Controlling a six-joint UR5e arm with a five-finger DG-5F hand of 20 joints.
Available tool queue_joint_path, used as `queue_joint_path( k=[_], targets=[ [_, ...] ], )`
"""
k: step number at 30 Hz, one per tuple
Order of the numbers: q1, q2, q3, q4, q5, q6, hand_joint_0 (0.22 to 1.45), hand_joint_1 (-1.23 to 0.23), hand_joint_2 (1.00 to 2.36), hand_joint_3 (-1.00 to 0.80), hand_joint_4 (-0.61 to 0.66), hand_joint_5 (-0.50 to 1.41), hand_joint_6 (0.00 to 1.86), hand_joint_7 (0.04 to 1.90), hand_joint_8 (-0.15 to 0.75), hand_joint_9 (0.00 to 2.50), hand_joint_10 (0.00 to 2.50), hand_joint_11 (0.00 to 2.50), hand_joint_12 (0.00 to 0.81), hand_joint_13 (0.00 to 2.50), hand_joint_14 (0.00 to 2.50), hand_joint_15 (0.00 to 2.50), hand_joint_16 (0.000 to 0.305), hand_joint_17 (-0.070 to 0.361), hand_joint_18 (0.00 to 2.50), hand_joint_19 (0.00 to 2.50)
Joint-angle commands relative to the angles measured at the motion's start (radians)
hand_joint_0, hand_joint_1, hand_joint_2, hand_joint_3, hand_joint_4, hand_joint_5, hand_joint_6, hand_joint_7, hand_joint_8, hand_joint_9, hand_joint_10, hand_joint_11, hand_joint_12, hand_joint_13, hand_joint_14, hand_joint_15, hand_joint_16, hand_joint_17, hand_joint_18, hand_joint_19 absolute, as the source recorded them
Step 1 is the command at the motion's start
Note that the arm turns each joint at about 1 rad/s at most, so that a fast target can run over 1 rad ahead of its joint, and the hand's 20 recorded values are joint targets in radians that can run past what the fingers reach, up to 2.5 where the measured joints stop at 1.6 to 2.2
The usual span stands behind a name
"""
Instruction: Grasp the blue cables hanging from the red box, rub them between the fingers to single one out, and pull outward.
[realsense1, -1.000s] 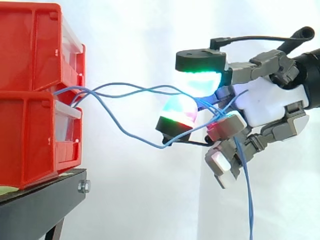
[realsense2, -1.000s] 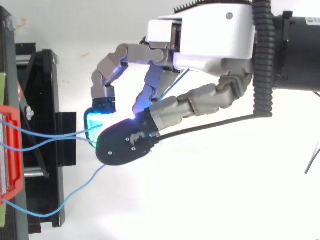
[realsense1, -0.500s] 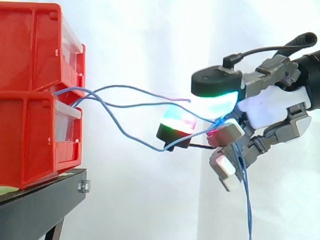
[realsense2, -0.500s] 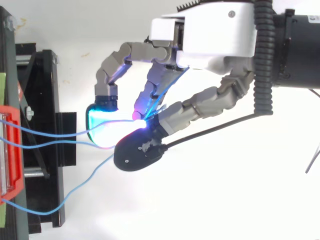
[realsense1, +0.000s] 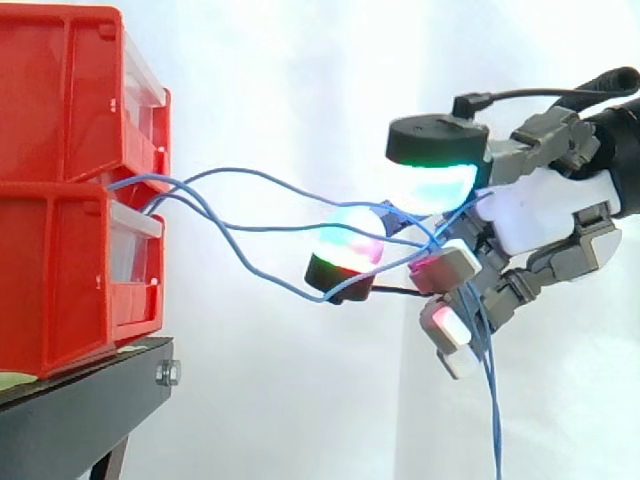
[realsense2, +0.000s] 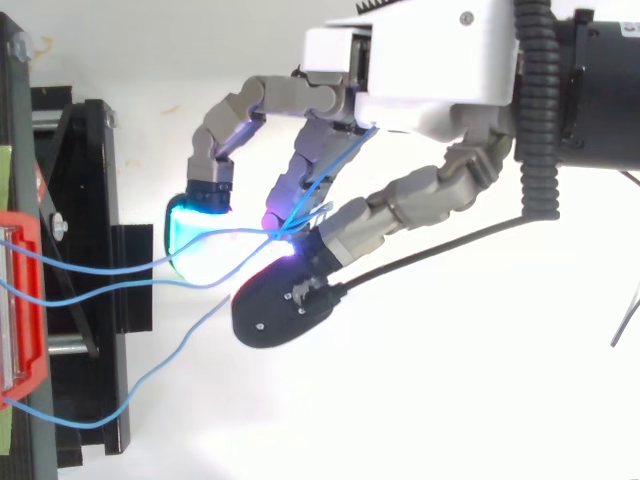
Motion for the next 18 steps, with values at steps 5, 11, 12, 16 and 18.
queue_joint_path(
  k=[5,11,12,16,18],
  targets=[
    [-0.002,0.000,0.006,-0.010,0.000,-0.001,0.53,-0.57,1.00,-0.50,0.06,-0.13,0.78,0.86,0.270,1.16,0.02,1.04,0.385,0.93,0.03,0.68,0.056,0.126,0.66,0.60],
    [-0.002,0.000,0.007,-0.013,0.000,-0.001,0.54,-0.53,1.00,-0.50,0.06,-0.12,0.79,0.87,0.267,1.19,0.02,1.03,0.384,0.96,0.03,0.69,0.056,0.125,0.69,0.61],
    [-0.002,0.000,0.007,-0.013,0.000,-0.001,0.54,-0.54,1.00,-0.50,0.06,-0.12,0.80,0.87,0.269,1.21,0.02,1.05,0.382,0.96,0.03,0.70,0.055,0.124,0.70,0.62],
    [-0.002,0.000,0.009,-0.013,0.000,-0.002,0.57,-0.54,1.00,-0.50,0.05,-0.12,0.81,0.88,0.266,1.25,0.02,1.06,0.374,0.98,0.03,0.70,0.053,0.120,0.70,0.62],
    [-0.002,0.000,0.011,-0.015,0.000,-0.007,0.59,-0.53,1.00,-0.48,0.05,-0.12,0.83,0.89,0.262,1.27,0.02,1.07,0.371,0.99,0.03,0.69,0.053,0.119,0.71,0.63]
  ],
)
